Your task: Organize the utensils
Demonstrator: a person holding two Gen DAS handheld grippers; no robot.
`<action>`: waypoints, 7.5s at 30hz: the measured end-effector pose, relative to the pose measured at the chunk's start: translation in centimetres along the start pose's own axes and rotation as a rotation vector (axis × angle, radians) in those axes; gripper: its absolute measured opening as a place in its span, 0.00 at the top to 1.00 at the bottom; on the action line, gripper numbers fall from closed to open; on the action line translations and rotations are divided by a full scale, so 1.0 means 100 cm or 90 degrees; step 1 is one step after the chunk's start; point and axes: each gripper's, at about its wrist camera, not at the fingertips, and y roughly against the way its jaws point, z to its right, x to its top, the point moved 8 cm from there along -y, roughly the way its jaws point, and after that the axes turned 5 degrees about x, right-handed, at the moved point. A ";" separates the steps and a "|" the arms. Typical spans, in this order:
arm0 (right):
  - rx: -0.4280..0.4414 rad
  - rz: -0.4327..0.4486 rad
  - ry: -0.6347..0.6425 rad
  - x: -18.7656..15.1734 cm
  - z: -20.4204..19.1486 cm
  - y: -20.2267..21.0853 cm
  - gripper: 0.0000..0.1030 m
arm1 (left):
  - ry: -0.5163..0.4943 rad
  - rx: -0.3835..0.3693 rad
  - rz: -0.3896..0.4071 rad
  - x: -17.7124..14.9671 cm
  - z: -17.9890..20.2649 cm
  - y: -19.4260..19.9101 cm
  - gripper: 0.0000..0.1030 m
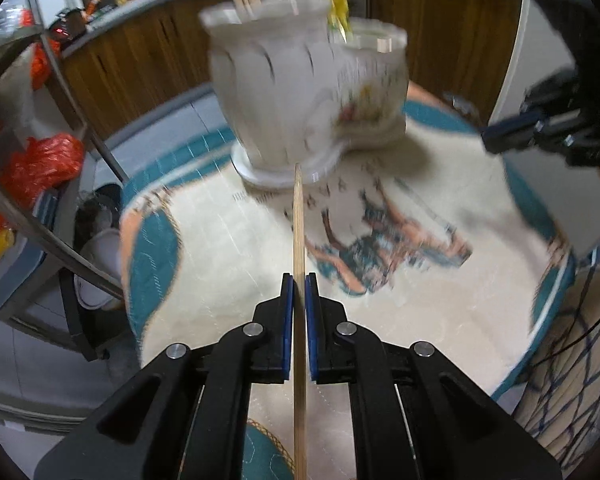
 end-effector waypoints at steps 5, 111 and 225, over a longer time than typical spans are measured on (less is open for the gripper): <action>0.027 0.086 -0.033 0.008 0.004 0.018 0.96 | 0.026 0.004 0.086 0.012 -0.003 0.037 0.95; -0.143 0.297 -0.057 0.119 0.064 -0.022 0.90 | 0.235 0.143 0.469 0.159 -0.036 0.007 0.78; -0.221 0.473 -0.063 0.053 0.022 0.039 0.06 | 0.235 0.192 0.409 0.077 -0.022 0.046 0.05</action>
